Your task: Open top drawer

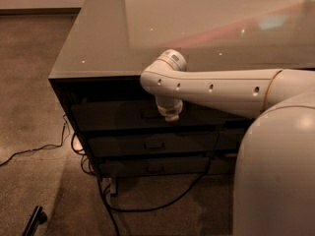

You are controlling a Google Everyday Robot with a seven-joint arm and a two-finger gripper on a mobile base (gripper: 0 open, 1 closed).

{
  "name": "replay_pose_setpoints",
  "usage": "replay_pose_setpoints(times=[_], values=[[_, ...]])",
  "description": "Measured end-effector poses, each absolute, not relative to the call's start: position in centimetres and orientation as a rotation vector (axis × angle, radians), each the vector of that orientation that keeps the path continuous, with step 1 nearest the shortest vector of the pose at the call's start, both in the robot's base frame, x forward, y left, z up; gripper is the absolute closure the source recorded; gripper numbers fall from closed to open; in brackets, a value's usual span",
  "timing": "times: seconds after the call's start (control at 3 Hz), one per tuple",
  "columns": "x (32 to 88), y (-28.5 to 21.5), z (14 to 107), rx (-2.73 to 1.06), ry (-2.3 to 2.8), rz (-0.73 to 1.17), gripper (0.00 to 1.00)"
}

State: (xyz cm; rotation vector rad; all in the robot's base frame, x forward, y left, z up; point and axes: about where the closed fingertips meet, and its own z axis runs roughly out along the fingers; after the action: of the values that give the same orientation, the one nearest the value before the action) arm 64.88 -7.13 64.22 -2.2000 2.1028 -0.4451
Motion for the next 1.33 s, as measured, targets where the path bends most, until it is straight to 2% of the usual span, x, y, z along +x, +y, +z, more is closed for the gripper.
replay_pose_setpoints(times=[0.33, 1.0, 1.33], values=[[63.7, -7.5, 64.8, -2.223, 2.103, -0.422, 1.0], [63.7, -7.5, 66.5, -2.223, 2.103, -0.422, 1.0], [63.7, -7.5, 66.5, -2.223, 2.103, -0.421, 0.81]])
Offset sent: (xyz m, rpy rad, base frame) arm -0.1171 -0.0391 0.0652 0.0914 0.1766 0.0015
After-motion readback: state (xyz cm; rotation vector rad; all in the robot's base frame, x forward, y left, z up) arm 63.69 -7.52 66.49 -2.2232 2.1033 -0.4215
